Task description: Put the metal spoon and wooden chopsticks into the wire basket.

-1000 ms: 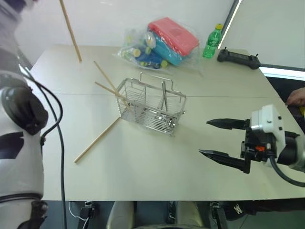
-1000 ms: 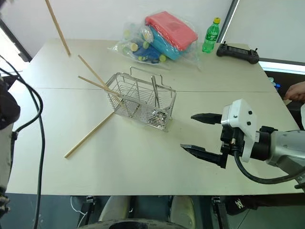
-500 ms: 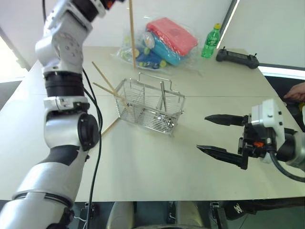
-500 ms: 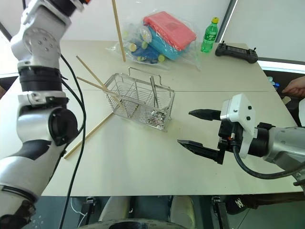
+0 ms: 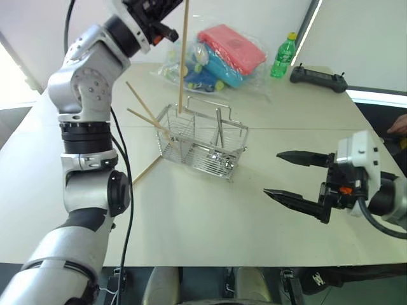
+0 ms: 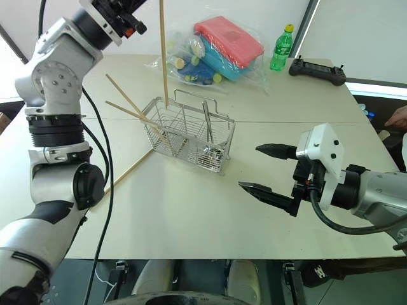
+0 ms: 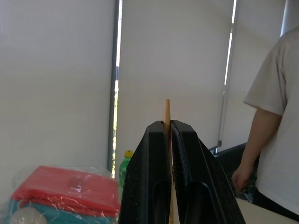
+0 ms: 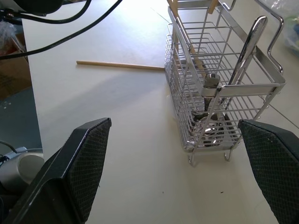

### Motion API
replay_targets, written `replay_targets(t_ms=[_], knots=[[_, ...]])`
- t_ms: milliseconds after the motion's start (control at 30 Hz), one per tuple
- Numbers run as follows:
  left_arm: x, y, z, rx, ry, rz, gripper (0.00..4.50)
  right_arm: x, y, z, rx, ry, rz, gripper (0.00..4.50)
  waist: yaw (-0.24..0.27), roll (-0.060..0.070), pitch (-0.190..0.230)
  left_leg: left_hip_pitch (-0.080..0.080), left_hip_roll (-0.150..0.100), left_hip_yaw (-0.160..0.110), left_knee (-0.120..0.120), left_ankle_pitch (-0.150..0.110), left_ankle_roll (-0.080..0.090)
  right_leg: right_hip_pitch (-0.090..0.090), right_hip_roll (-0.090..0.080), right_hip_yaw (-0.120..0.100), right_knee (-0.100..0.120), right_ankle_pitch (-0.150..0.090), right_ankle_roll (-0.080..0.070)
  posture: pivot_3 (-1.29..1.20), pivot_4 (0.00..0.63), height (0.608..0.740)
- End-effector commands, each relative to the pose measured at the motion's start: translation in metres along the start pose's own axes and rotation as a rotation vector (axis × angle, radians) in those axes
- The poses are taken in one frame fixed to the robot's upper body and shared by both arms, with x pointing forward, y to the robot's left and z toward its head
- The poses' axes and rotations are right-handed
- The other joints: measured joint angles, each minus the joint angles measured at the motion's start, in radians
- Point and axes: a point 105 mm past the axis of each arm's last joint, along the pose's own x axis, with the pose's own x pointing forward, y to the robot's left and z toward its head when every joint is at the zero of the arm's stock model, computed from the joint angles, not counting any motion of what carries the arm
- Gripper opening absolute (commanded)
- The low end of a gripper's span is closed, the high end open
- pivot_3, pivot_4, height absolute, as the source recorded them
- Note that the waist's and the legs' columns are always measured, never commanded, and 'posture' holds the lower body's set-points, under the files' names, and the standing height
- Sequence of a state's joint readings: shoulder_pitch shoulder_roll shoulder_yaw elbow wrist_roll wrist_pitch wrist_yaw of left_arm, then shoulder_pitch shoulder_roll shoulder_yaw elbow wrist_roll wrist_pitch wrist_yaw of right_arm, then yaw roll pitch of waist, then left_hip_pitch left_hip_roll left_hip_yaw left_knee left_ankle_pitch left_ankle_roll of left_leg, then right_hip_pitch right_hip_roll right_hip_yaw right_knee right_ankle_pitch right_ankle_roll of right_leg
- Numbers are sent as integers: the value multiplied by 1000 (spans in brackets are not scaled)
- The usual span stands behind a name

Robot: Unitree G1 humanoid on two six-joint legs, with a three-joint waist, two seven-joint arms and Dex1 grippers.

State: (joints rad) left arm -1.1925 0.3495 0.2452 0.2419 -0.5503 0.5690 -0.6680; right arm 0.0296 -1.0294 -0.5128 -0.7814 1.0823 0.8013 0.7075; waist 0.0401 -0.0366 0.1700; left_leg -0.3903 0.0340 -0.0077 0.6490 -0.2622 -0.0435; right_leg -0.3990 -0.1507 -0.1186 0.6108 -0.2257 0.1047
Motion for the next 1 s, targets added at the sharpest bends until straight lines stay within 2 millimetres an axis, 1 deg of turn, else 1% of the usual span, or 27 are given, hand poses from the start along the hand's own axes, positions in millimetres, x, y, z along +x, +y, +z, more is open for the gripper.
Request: replay_targets(t_ms=[33, 67, 133, 167, 200, 233, 267, 400, 467, 533, 633, 700, 733, 800, 833, 900, 933, 1000], knots=[[-2, -12, 3, 39, 7, -41, 16, -2, -1, 9, -30, -35, -11, 4500, 0, 0, 0, 0, 0, 0, 0, 0, 0, 0, 0, 0, 0, 0, 0, 0, 150, 678], [-3, -13, -1, 38, 17, -43, 16, -2, -1, 9, -30, -36, -11, 4500, 0, 0, 0, 0, 0, 0, 0, 0, 0, 0, 0, 0, 0, 0, 0, 0, 150, 678], [-6, -15, -7, 37, 31, -43, 709, -2, -2, 10, -29, -40, -12, 4500, 0, 0, 0, 0, 0, 0, 0, 0, 0, 0, 0, 0, 0, 0, 0, 0, 150, 678], [-7, -16, -9, 31, 35, -43, 985, -2, -2, 10, -28, -41, -12, 4500, 0, 0, 0, 0, 0, 0, 0, 0, 0, 0, 0, 0, 0, 0, 0, 0, 150, 678], [-8, -17, -11, 22, 37, -44, 1396, -2, -2, 10, -28, -42, -12, 4500, 0, 0, 0, 0, 0, 0, 0, 0, 0, 0, 0, 0, 0, 0, 0, 0, 150, 678], [-8, -18, -12, 17, 36, -46, 1966, -2, -2, 10, -27, -43, -11, 4500, 0, 0, 0, 0, 0, 0, 0, 0, 0, 0, 0, 0, 0, 0, 0, 0, 150, 678], [-9, -20, -12, 12, 35, -47, 2425, -2, -2, 10, -26, -44, -10, 4500, 0, 0, 0, 0, 0, 0, 0, 0, 0, 0, 0, 0, 0, 0, 0, 0, 150, 678], [-10, -20, -7, -5, 13, -35, 4399, -2, -3, 10, -23, -44, -9, 4500, 1, 0, 0, 0, 0, 0, 0, 0, 0, 0, 0, 0, 0, 0, 0, 0, 150, 678], [-11, -19, -1, -13, -2, -25, 4462, -2, -4, 10, -21, -45, -10, 4500, 0, 0, 0, 0, 0, 0, 0, 0, 0, 0, 0, 0, 0, 0, 0, 0, 150, 678], [-12, -14, 10, -4, -19, -5, 4462, -2, -5, 10, -20, -45, -10, 4500, 0, 0, 0, 0, 0, 0, 0, 0, 0, 0, 0, 0, 0, 0, 0, 0, 150, 678], [-13, -1, 37, 35, -49, 39, 4462, -2, -5, 10, -18, -46, -8, 4500, -1, 0, 0, 0, 0, 0, 0, 0, 0, 0, 0, 0, 0, 0, 0, 0, 150, 678], [-18, 11, 61, 88, -44, 59, 4462, -1, -4, 10, -16, -48, -6, 4500, -3, 0, 1, 0, 0, 0, 0, 0, 0, -1, 0, 0, 0, -1, 1, 0, 150, 678], [-22, 17, 72, 118, -30, 72, 4462, 0, -4, 9, -15, -48, -5, 4500, -4, 0, 1, 0, 0, 0, -1, 0, 0, -1, 0, 0, 0, -1, 1, 0, 150, 678], [-31, 30, 83, 194, 46, 95, 4462, 1, -4, 8, -12, -50, -5, 4500, -4, 1, 0, 0, 0, 0, -2, 0, 0, -2, 0, 0, 0, -1, 1, 0, 150, 678], [-36, 36, 83, 232, 106, 102, 4462, 1, -3, 8, -9, -52, -5, 4500, -4, 2, 0, 0, 0, 0, -2, 0, 0, -2, 1, 0, 0, -1, 1, 0, 150, 678], [-54, 52, 69, 302, 306, 111, 4462, 2, -3, 6, -5, -55, -4, 4500, -1, 5, -1, 0, 0, 0, -3, 0, 0, -2, 0, 0, 0, -1, 1, 0, 150, 678], [-67, 61, 58, 338, 416, 115, 4462, 3, -3, 6, -3, -56, -3, 4500, 1, 5, -2, 0, 0, 0, -3, 0, 0, -2, 0, 0, 0, -1, 1, 0, 150, 678], [-92, 78, 36, 350, 621, 140, 4462, 4, -2, 4, 0, -59, -3, 4500, 4, 6, -1, 0, 0, 0, -2, 0, 0, -2, 0, 0, 0, -4, -2, 0, 150, 678]])
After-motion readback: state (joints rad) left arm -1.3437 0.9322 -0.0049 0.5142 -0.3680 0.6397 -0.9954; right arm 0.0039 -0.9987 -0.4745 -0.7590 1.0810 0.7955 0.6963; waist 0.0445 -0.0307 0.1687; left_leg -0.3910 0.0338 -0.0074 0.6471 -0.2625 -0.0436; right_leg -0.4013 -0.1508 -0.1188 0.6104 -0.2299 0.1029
